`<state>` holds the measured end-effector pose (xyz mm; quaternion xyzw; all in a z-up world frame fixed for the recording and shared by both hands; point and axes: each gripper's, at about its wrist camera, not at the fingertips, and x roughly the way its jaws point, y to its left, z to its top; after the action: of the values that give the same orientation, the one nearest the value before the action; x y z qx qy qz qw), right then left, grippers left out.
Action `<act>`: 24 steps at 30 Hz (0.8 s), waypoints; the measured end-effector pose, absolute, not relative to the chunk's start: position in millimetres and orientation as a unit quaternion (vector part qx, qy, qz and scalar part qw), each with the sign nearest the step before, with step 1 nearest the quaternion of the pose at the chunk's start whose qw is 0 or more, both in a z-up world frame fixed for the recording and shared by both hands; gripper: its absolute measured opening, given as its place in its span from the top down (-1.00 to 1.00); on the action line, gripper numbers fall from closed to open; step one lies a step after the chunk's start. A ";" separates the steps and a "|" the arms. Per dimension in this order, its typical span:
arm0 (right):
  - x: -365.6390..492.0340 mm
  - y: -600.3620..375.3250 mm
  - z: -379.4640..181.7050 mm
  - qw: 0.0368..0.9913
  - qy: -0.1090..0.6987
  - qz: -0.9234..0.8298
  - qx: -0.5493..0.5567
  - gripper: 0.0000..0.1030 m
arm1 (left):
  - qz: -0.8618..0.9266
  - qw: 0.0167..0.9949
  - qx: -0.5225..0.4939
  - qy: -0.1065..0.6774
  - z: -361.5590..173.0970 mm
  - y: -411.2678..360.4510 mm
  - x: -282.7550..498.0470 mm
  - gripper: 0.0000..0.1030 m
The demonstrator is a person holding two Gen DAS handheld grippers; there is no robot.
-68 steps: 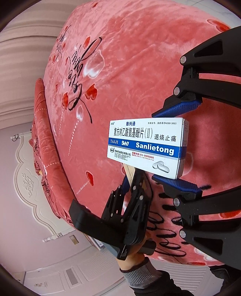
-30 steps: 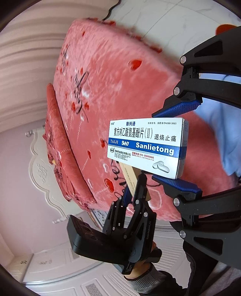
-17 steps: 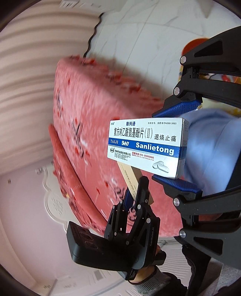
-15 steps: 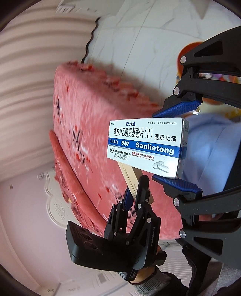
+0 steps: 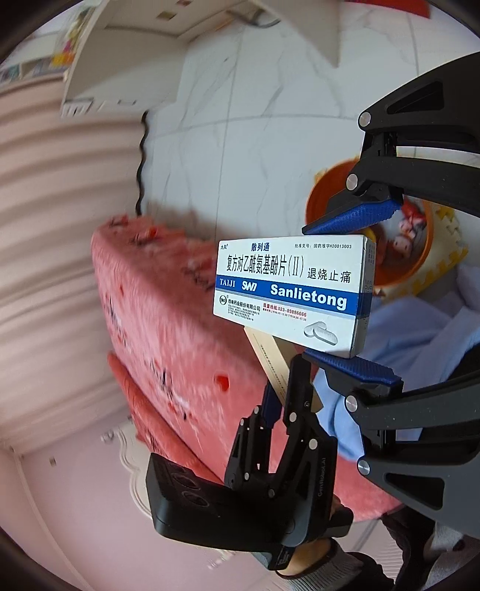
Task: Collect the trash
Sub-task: 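Carry the medicine box and wooden stick with both grippers over the orange bin, then open both grippers to drop the box and stick into the bin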
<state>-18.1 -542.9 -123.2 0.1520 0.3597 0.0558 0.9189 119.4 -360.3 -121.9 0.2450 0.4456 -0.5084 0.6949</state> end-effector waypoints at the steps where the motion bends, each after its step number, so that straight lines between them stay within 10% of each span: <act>1: -19.8 -551.8 -129.3 0.917 0.364 0.049 0.156 -0.16 | -0.510 0.691 0.246 0.450 -127.5 -367.6 120.9 0.46; 15: -12.7 -604.5 -187.0 0.895 0.396 0.004 0.207 -0.16 | -0.506 0.654 0.267 0.496 -186.2 -430.6 134.0 0.46; 24: -3.2 -603.5 -199.3 0.887 0.410 -0.002 0.214 -0.16 | -0.487 0.659 0.284 0.498 -193.5 -433.5 133.7 -0.08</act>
<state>-3.2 -603.5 -199.3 0.2140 0.4099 -0.0020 0.8867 133.7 -433.5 -193.5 0.2837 0.4977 -0.4872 0.6591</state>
